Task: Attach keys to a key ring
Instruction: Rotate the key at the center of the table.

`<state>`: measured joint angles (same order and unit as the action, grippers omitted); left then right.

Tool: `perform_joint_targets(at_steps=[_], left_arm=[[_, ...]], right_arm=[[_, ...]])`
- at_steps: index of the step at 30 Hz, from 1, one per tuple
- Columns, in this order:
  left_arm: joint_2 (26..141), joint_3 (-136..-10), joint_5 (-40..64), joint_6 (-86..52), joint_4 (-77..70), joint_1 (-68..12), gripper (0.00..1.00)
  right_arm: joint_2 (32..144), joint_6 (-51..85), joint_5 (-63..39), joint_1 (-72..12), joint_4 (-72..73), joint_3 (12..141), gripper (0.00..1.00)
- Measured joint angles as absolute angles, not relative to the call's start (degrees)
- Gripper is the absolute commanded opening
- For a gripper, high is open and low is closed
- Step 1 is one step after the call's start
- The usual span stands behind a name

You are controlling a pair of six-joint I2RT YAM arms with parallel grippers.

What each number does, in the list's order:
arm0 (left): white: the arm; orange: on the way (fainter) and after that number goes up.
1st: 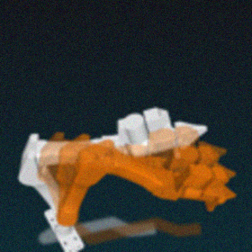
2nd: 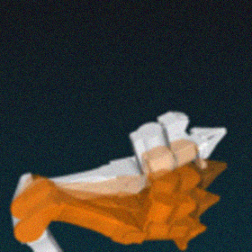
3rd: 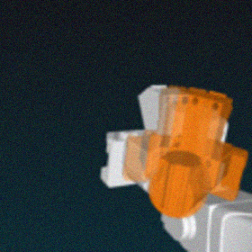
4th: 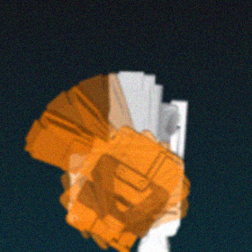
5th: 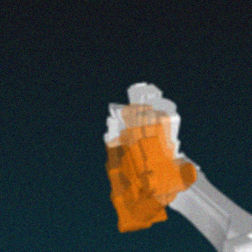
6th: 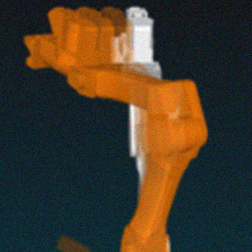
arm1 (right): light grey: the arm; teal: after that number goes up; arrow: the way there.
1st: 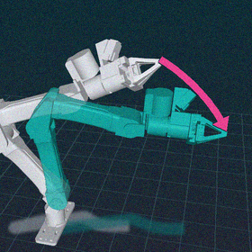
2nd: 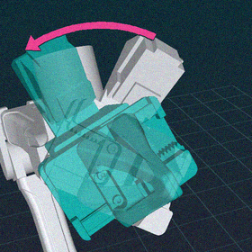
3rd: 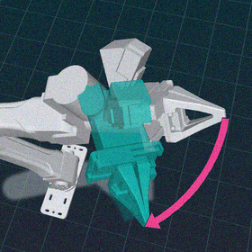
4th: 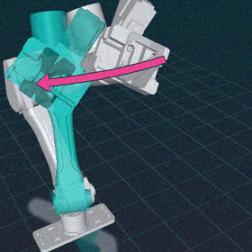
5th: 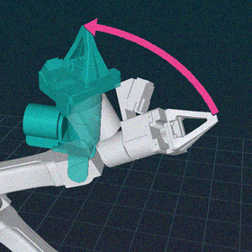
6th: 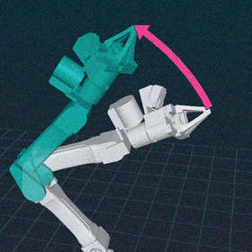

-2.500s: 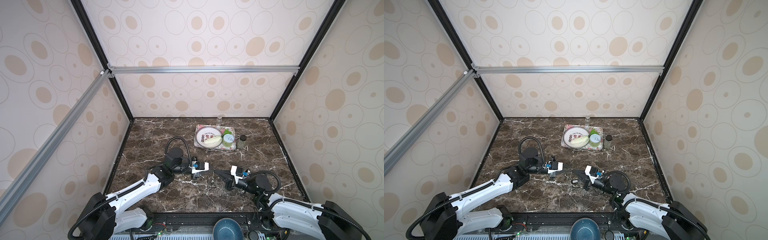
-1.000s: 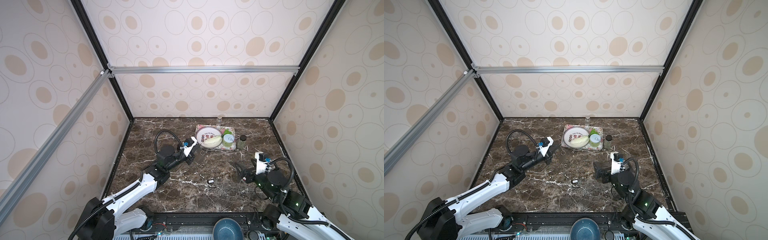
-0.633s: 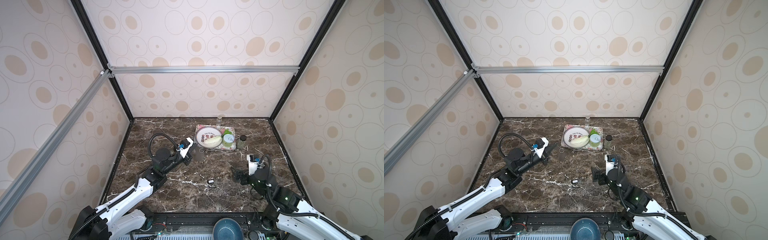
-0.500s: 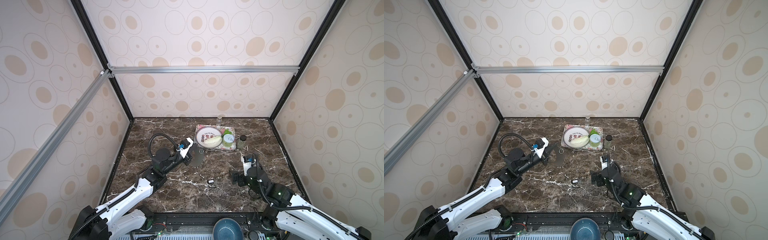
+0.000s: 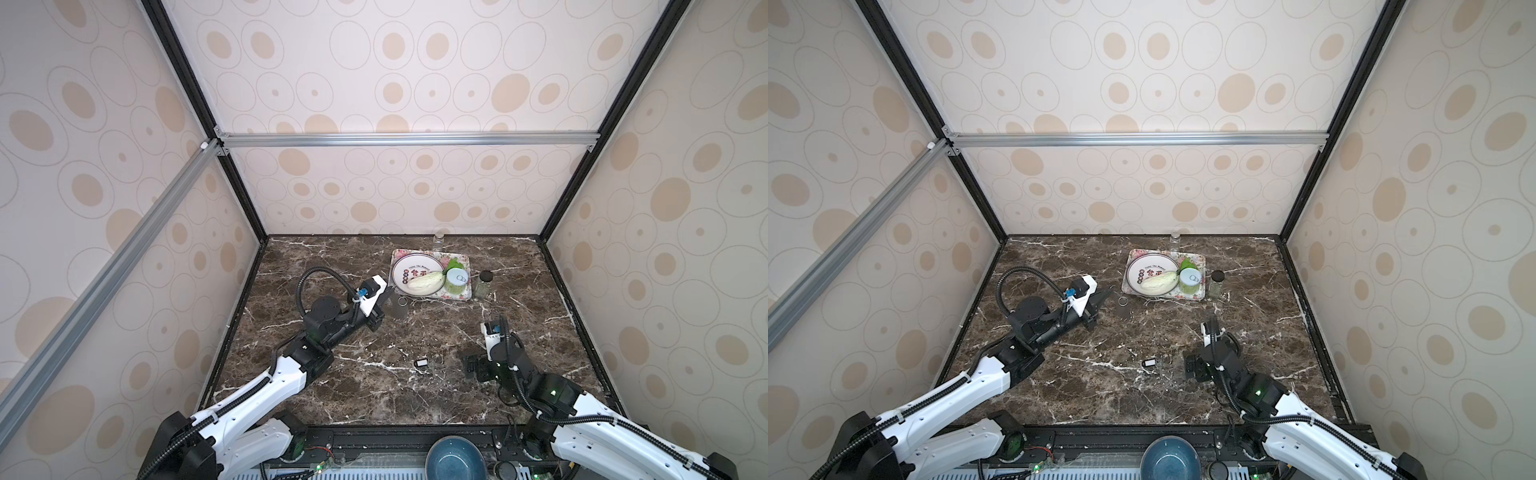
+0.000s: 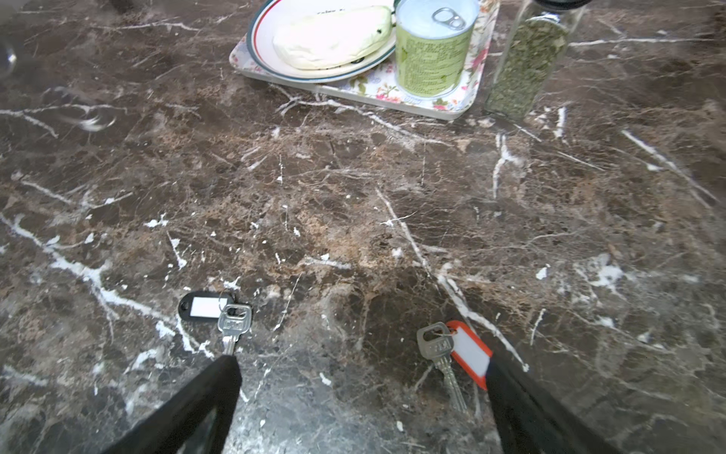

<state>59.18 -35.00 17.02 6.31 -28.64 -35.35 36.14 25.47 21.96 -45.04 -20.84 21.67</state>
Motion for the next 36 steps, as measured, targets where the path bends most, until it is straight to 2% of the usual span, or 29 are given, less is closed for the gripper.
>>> perform_joint_targets(at_steps=[9, 12, 14, 21, 24, 27, 30, 33, 34, 36], left_arm=[[59.2, -35.0, 17.0, 6.5, -28.6, -35.4, 0.0], [59.2, -35.0, 17.0, 6.5, -28.6, -35.4, 0.0], [59.2, -35.0, 17.0, 6.5, -28.6, -35.4, 0.0], [59.1, -35.0, 16.8, 6.5, -28.6, -35.4, 0.0], [59.1, -35.0, 16.8, 6.5, -28.6, -35.4, 0.0], [59.0, -35.0, 16.6, 6.5, -28.6, -35.4, 0.0], [58.7, -34.9, 16.6, 6.5, -28.6, -35.4, 0.0], [58.7, -34.9, 16.6, 6.5, -28.6, -35.4, 0.0], [58.7, -34.9, 16.6, 6.6, -28.6, -35.4, 0.0], [58.7, -34.9, 16.5, 6.7, -28.6, -35.4, 0.0]], right_arm=[[37.2, 28.0, 25.5, -45.0, -22.2, 21.8, 1.0], [38.9, 28.1, 25.1, -45.0, -23.1, 22.3, 0.97], [39.3, 28.1, 23.8, -45.1, -23.1, 22.3, 0.92], [38.0, 28.9, 23.7, -45.7, -23.0, 22.2, 0.94], [37.9, 31.5, 20.6, -45.7, -15.3, 17.9, 0.89], [43.6, 33.2, 19.1, -46.7, -9.7, 12.5, 0.88], [51.1, 32.5, 21.1, -49.4, -9.8, 13.3, 0.86], [53.9, 30.9, 22.4, -51.9, -7.2, 15.4, 0.76], [54.6, 30.3, 22.5, -52.2, -5.6, 16.0, 0.68], [56.5, 29.7, 22.5, -52.5, -2.3, 16.8, 0.44]])
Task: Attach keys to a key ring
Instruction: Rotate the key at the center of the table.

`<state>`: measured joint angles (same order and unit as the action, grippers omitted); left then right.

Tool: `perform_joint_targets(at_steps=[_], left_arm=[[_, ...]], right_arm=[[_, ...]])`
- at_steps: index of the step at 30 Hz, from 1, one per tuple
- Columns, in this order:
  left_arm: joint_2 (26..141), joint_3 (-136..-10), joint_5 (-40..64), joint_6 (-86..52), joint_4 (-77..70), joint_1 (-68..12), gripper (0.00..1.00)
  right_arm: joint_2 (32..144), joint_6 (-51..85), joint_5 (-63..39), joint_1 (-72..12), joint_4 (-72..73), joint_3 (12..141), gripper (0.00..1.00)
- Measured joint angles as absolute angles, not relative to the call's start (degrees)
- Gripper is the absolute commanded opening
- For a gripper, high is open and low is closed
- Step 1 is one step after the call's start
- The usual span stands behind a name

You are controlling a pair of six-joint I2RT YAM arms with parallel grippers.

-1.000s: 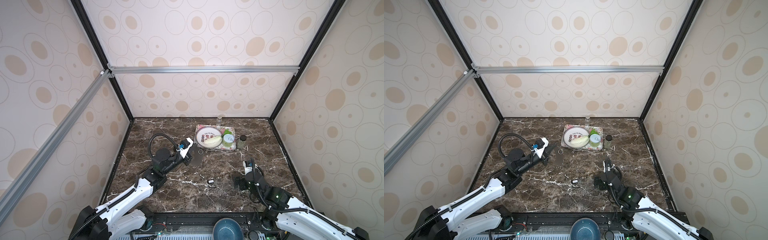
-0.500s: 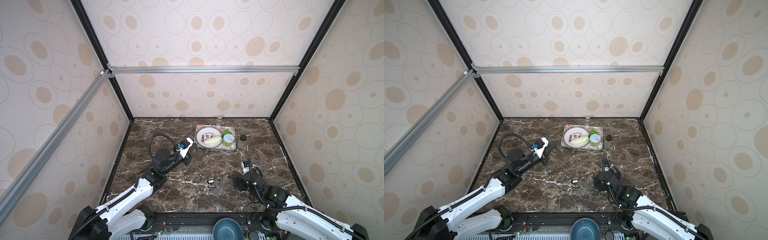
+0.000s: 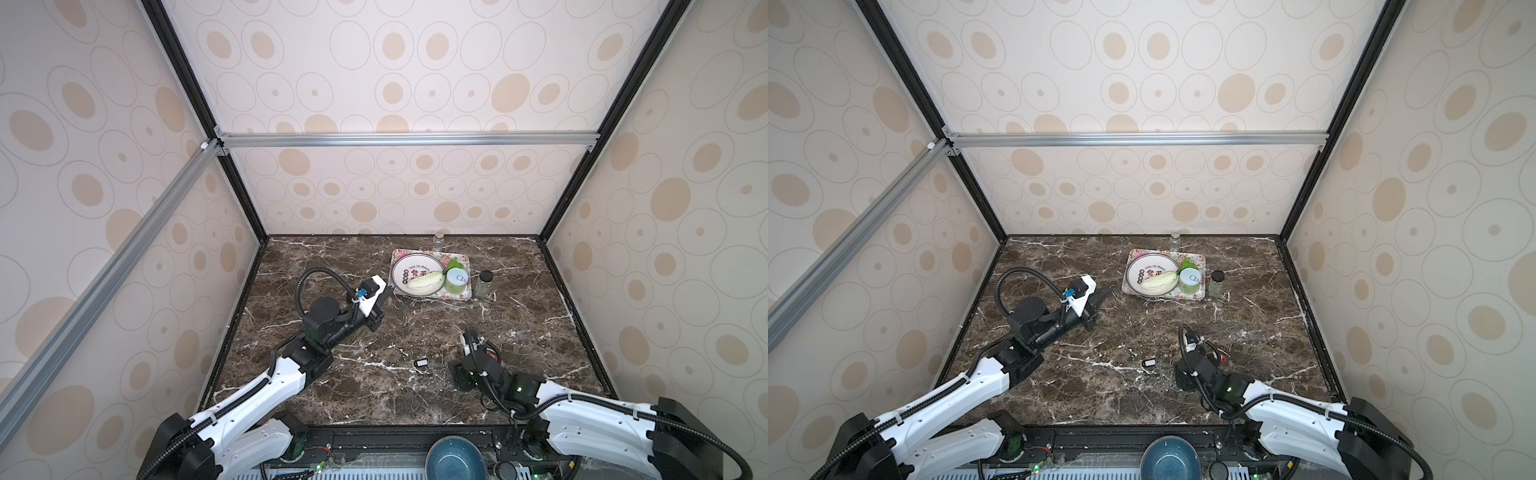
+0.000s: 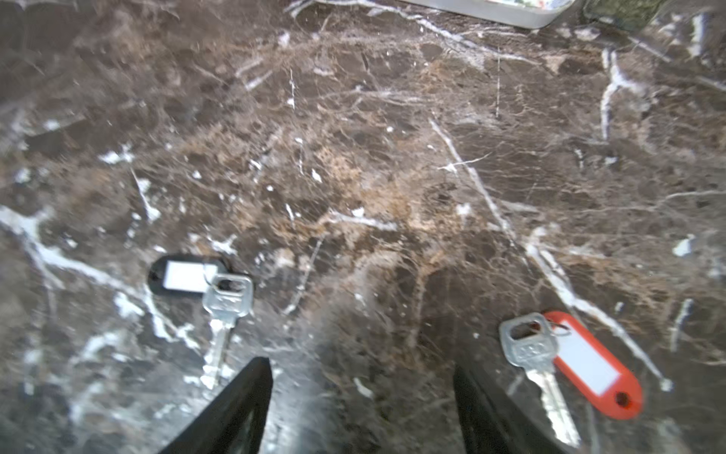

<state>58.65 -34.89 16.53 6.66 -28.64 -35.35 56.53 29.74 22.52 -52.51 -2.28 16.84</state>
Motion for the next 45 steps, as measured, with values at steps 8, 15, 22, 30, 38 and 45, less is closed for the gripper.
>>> perform_joint_targets(at_steps=[8, 15, 22, 30, 38, 45], left_arm=[[58.7, -34.9, 16.5, 6.7, -28.6, -35.4, 0.0], [58.7, -34.8, 16.4, 6.7, -28.6, -35.4, 0.0], [58.7, -34.8, 16.2, 6.7, -28.6, -35.4, 0.0], [58.2, -34.7, 15.9, 6.7, -28.6, -35.4, 0.0], [57.4, -34.3, 15.0, 6.7, -28.6, -35.4, 0.0], [57.4, -34.2, 14.9, 6.7, -28.6, -35.4, 0.0]], right_arm=[[66.7, 27.9, 21.2, -52.8, 3.5, 19.9, 0.36], [71.2, 26.4, 19.2, -53.0, 7.3, 21.8, 0.32], [74.0, 26.3, 18.5, -53.0, 7.8, 24.1, 0.3], [75.1, 30.7, 24.6, -51.8, 1.0, 29.4, 0.07], [76.7, 32.8, 23.9, -52.9, -2.8, 27.3, 0.02], [74.7, 33.5, 20.8, -54.8, -2.4, 24.3, 0.05]])
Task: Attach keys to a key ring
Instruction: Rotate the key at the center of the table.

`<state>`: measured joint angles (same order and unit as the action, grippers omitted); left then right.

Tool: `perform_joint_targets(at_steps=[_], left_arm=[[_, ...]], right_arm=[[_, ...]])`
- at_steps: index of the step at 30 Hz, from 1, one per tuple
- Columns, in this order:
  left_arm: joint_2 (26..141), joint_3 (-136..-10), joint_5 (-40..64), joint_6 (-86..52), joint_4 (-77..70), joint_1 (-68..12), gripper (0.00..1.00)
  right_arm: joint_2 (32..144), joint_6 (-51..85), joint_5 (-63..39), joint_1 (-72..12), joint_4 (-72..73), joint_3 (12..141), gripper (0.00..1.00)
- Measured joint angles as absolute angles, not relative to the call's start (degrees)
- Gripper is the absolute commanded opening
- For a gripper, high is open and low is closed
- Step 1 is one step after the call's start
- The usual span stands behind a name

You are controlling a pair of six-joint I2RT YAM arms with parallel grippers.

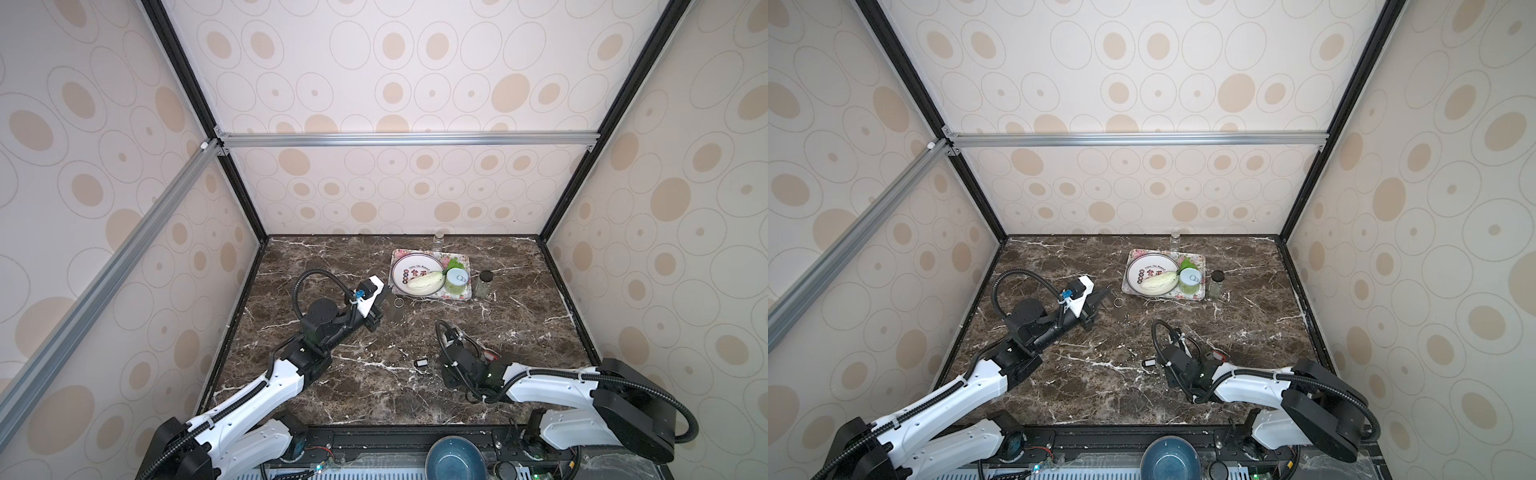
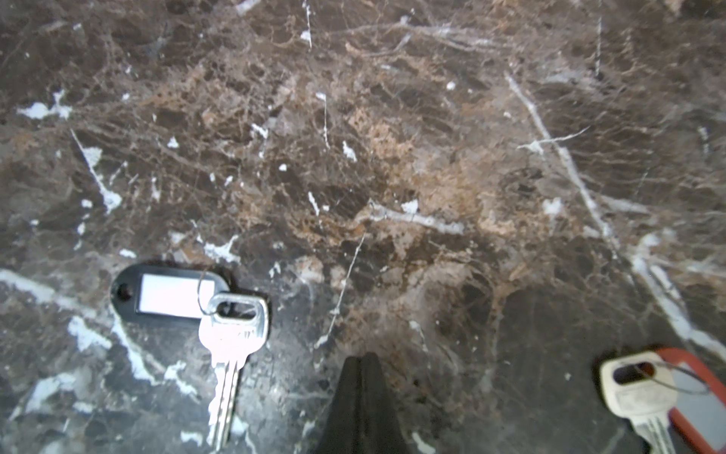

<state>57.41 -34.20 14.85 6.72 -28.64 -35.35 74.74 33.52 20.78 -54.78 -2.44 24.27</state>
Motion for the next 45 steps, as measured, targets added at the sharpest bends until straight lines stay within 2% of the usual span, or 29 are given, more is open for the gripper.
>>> perform_joint_targets(at_steps=[13, 29, 38, 45], left_arm=[[57.0, -33.8, 14.5, 6.7, -28.7, -35.4, 0.0], [56.4, -33.6, 13.3, 6.7, -28.7, -35.4, 0.0], [54.5, -32.2, 10.0, 6.7, -29.3, -35.4, 0.0], [52.6, -31.2, 6.9, 6.7, -30.4, -35.4, 0.0]], right_arm=[[77.6, 34.2, 18.8, -60.0, 3.7, 24.4, 0.06], [91.9, 37.3, 17.2, -61.8, 15.9, 32.7, 0.1], [101.9, 39.0, 17.0, -61.8, 23.0, 40.4, 0.11], [105.6, 38.6, 16.8, -59.9, 24.7, 44.1, 0.13]])
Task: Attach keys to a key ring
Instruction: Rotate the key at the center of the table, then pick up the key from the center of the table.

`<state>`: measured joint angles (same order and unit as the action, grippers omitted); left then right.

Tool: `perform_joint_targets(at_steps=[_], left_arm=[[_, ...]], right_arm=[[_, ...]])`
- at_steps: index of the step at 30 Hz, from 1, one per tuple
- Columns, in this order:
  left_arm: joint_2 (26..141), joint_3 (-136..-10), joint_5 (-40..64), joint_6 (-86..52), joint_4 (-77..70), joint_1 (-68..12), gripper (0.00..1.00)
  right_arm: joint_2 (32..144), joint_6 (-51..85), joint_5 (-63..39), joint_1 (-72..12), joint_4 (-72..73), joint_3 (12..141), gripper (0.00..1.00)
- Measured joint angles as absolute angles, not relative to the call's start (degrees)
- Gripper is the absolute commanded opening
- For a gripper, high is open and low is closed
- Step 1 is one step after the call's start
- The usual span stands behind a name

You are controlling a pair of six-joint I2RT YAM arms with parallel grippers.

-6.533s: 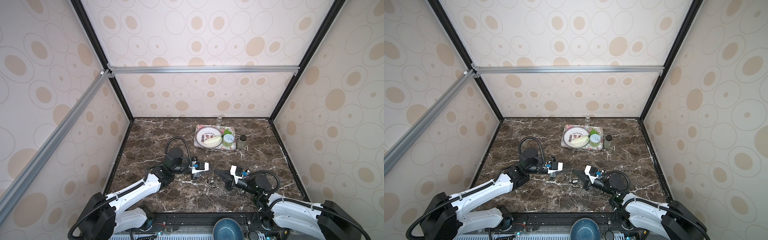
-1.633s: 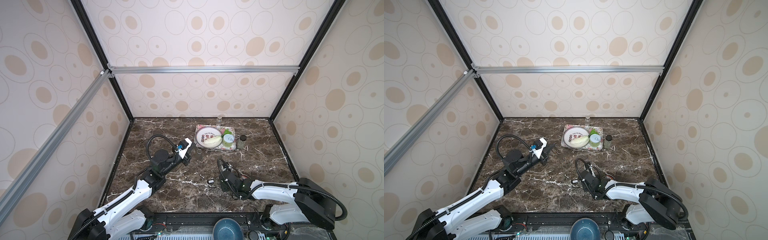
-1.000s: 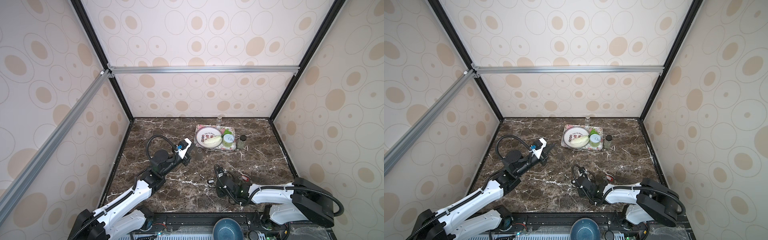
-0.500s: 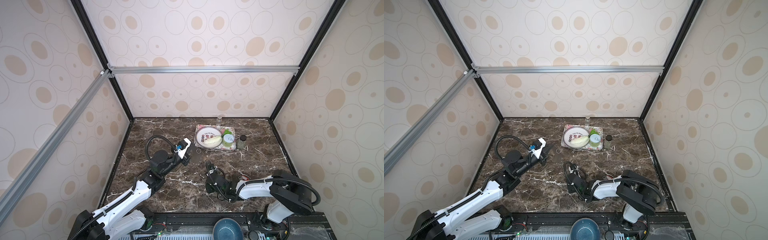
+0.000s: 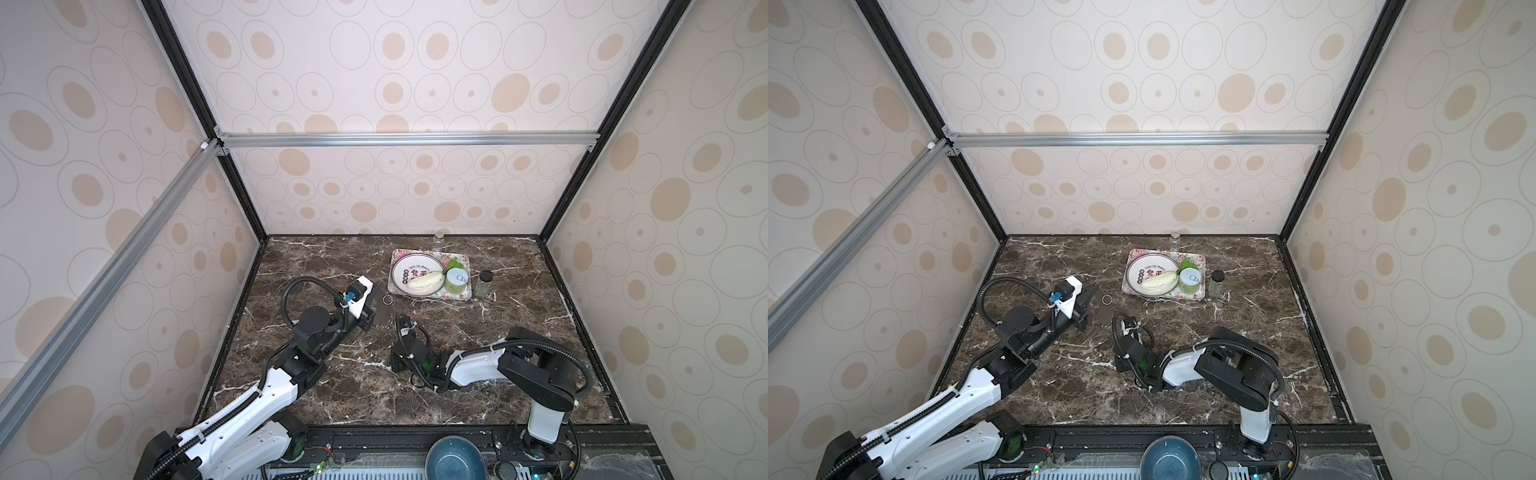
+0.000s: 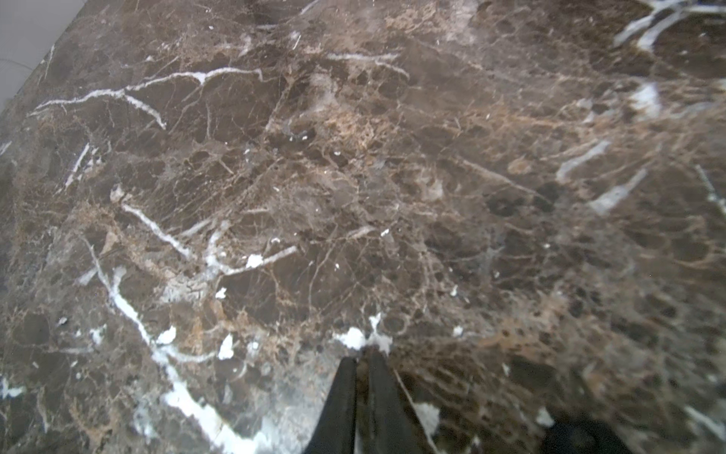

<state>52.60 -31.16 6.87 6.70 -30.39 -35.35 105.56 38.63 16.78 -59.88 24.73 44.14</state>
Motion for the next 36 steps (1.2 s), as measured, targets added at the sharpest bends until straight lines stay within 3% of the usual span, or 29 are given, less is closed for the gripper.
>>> perform_joint_targets(at_steps=[7, 15, 20, 21, 23, 25, 31, 36], left_arm=[[51.7, -30.1, 4.5, 6.7, -31.0, -35.4, 0.0], [51.0, -29.8, 3.6, 6.7, -31.3, -35.3, 0.0], [51.0, -29.5, 3.7, 6.6, -31.9, -35.2, 0.0], [51.0, -29.5, 3.8, 6.6, -32.0, -35.1, 0.0], [51.0, -29.5, 4.1, 6.6, -32.2, -35.1, 0.0], [51.1, -29.5, 4.4, 6.6, -32.2, -35.1, 0.0], [51.2, -29.5, 4.8, 6.6, -32.3, -35.1, 0.0], [51.8, -29.5, 5.1, 6.4, -32.5, -35.1, 0.0]], right_arm=[[102.0, 31.6, 14.6, -58.8, 23.9, 42.4, 0.22], [83.8, 21.4, 15.3, -57.8, 22.5, 36.5, 0.31], [75.0, 18.4, 13.7, -50.3, 23.8, 27.6, 0.33], [73.7, 18.4, 13.0, -48.5, 23.9, 25.8, 0.37], [70.3, 18.6, 10.6, -44.3, 24.1, 21.3, 0.59], [67.2, 19.1, 9.2, -41.4, 25.5, 16.9, 0.66], [58.4, 18.7, 6.4, -38.4, 27.6, 8.2, 0.65], [57.2, 18.1, 3.7, -37.2, 31.0, 6.1, 0.64]])
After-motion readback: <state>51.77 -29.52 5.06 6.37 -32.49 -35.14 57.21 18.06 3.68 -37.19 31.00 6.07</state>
